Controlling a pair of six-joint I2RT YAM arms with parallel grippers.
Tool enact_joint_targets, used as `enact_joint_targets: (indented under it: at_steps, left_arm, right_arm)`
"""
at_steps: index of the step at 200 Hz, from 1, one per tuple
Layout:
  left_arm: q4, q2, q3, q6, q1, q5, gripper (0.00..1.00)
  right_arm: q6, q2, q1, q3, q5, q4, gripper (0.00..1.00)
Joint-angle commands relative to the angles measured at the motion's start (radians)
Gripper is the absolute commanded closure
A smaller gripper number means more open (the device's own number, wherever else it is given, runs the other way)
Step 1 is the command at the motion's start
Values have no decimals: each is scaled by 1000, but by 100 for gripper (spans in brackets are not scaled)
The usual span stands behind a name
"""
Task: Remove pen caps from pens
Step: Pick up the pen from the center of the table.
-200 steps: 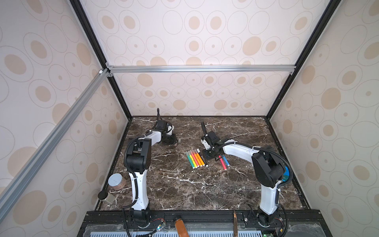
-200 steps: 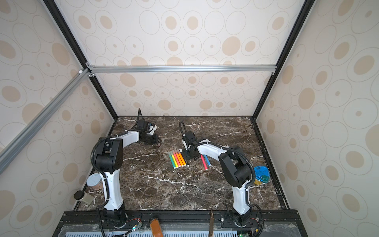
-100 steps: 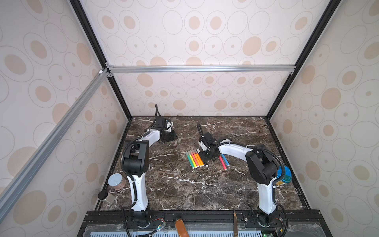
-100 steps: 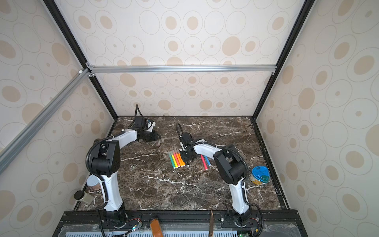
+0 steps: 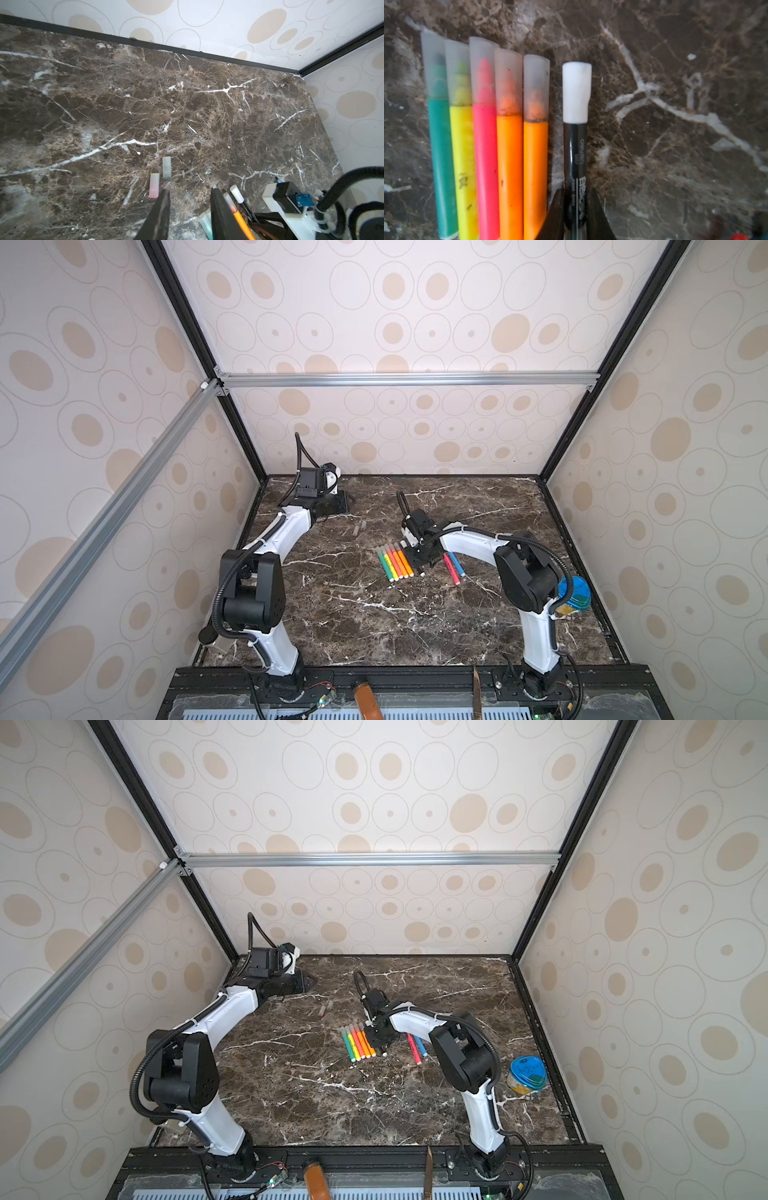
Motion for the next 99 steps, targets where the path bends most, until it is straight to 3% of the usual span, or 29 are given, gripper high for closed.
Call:
enact_joint_targets:
  at_steps: [1, 27, 73, 99]
  left_arm:
    - [55, -37, -53, -38, 2, 38, 66]
    - [149, -86, -143, -86, -17, 95, 66]
    - [342, -126, -279, -175, -152, 228, 66]
    - [468, -116, -350, -248, -212, 264, 67]
  right_arm:
    - [-2, 9, 9, -27, 18, -33, 88]
    - [-6, -40, 8, -64, 30, -12, 94]
    - [-22, -216, -14, -138, 43, 28, 98]
    - [-33, -341, -31, -215, -21, 95, 99]
